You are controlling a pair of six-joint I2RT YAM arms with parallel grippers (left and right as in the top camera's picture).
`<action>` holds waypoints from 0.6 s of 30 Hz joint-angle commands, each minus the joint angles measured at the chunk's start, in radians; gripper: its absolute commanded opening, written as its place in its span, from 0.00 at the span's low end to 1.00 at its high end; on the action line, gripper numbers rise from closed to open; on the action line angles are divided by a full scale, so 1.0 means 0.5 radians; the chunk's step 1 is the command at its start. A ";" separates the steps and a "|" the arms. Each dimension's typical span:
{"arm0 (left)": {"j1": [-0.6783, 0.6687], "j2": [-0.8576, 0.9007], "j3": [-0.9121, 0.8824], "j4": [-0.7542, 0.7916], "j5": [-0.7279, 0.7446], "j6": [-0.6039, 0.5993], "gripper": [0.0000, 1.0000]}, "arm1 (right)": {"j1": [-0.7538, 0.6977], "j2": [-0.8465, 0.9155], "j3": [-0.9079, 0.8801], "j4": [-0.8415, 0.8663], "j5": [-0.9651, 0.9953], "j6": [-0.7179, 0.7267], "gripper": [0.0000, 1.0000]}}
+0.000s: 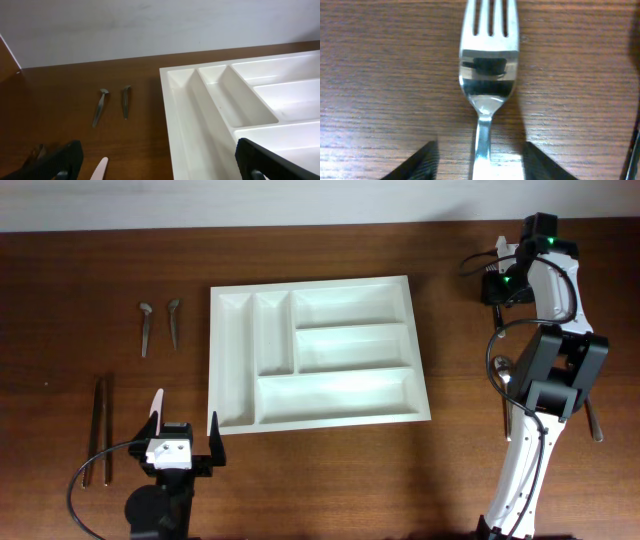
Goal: Pack container
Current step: 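Lower the right gripper onto the middle fork and close it, then lift the fork with the right gripper and carry it over the tray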
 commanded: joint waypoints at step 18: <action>0.003 -0.014 -0.012 0.002 -0.021 0.032 0.99 | -0.004 0.076 0.007 -0.016 0.025 0.012 0.16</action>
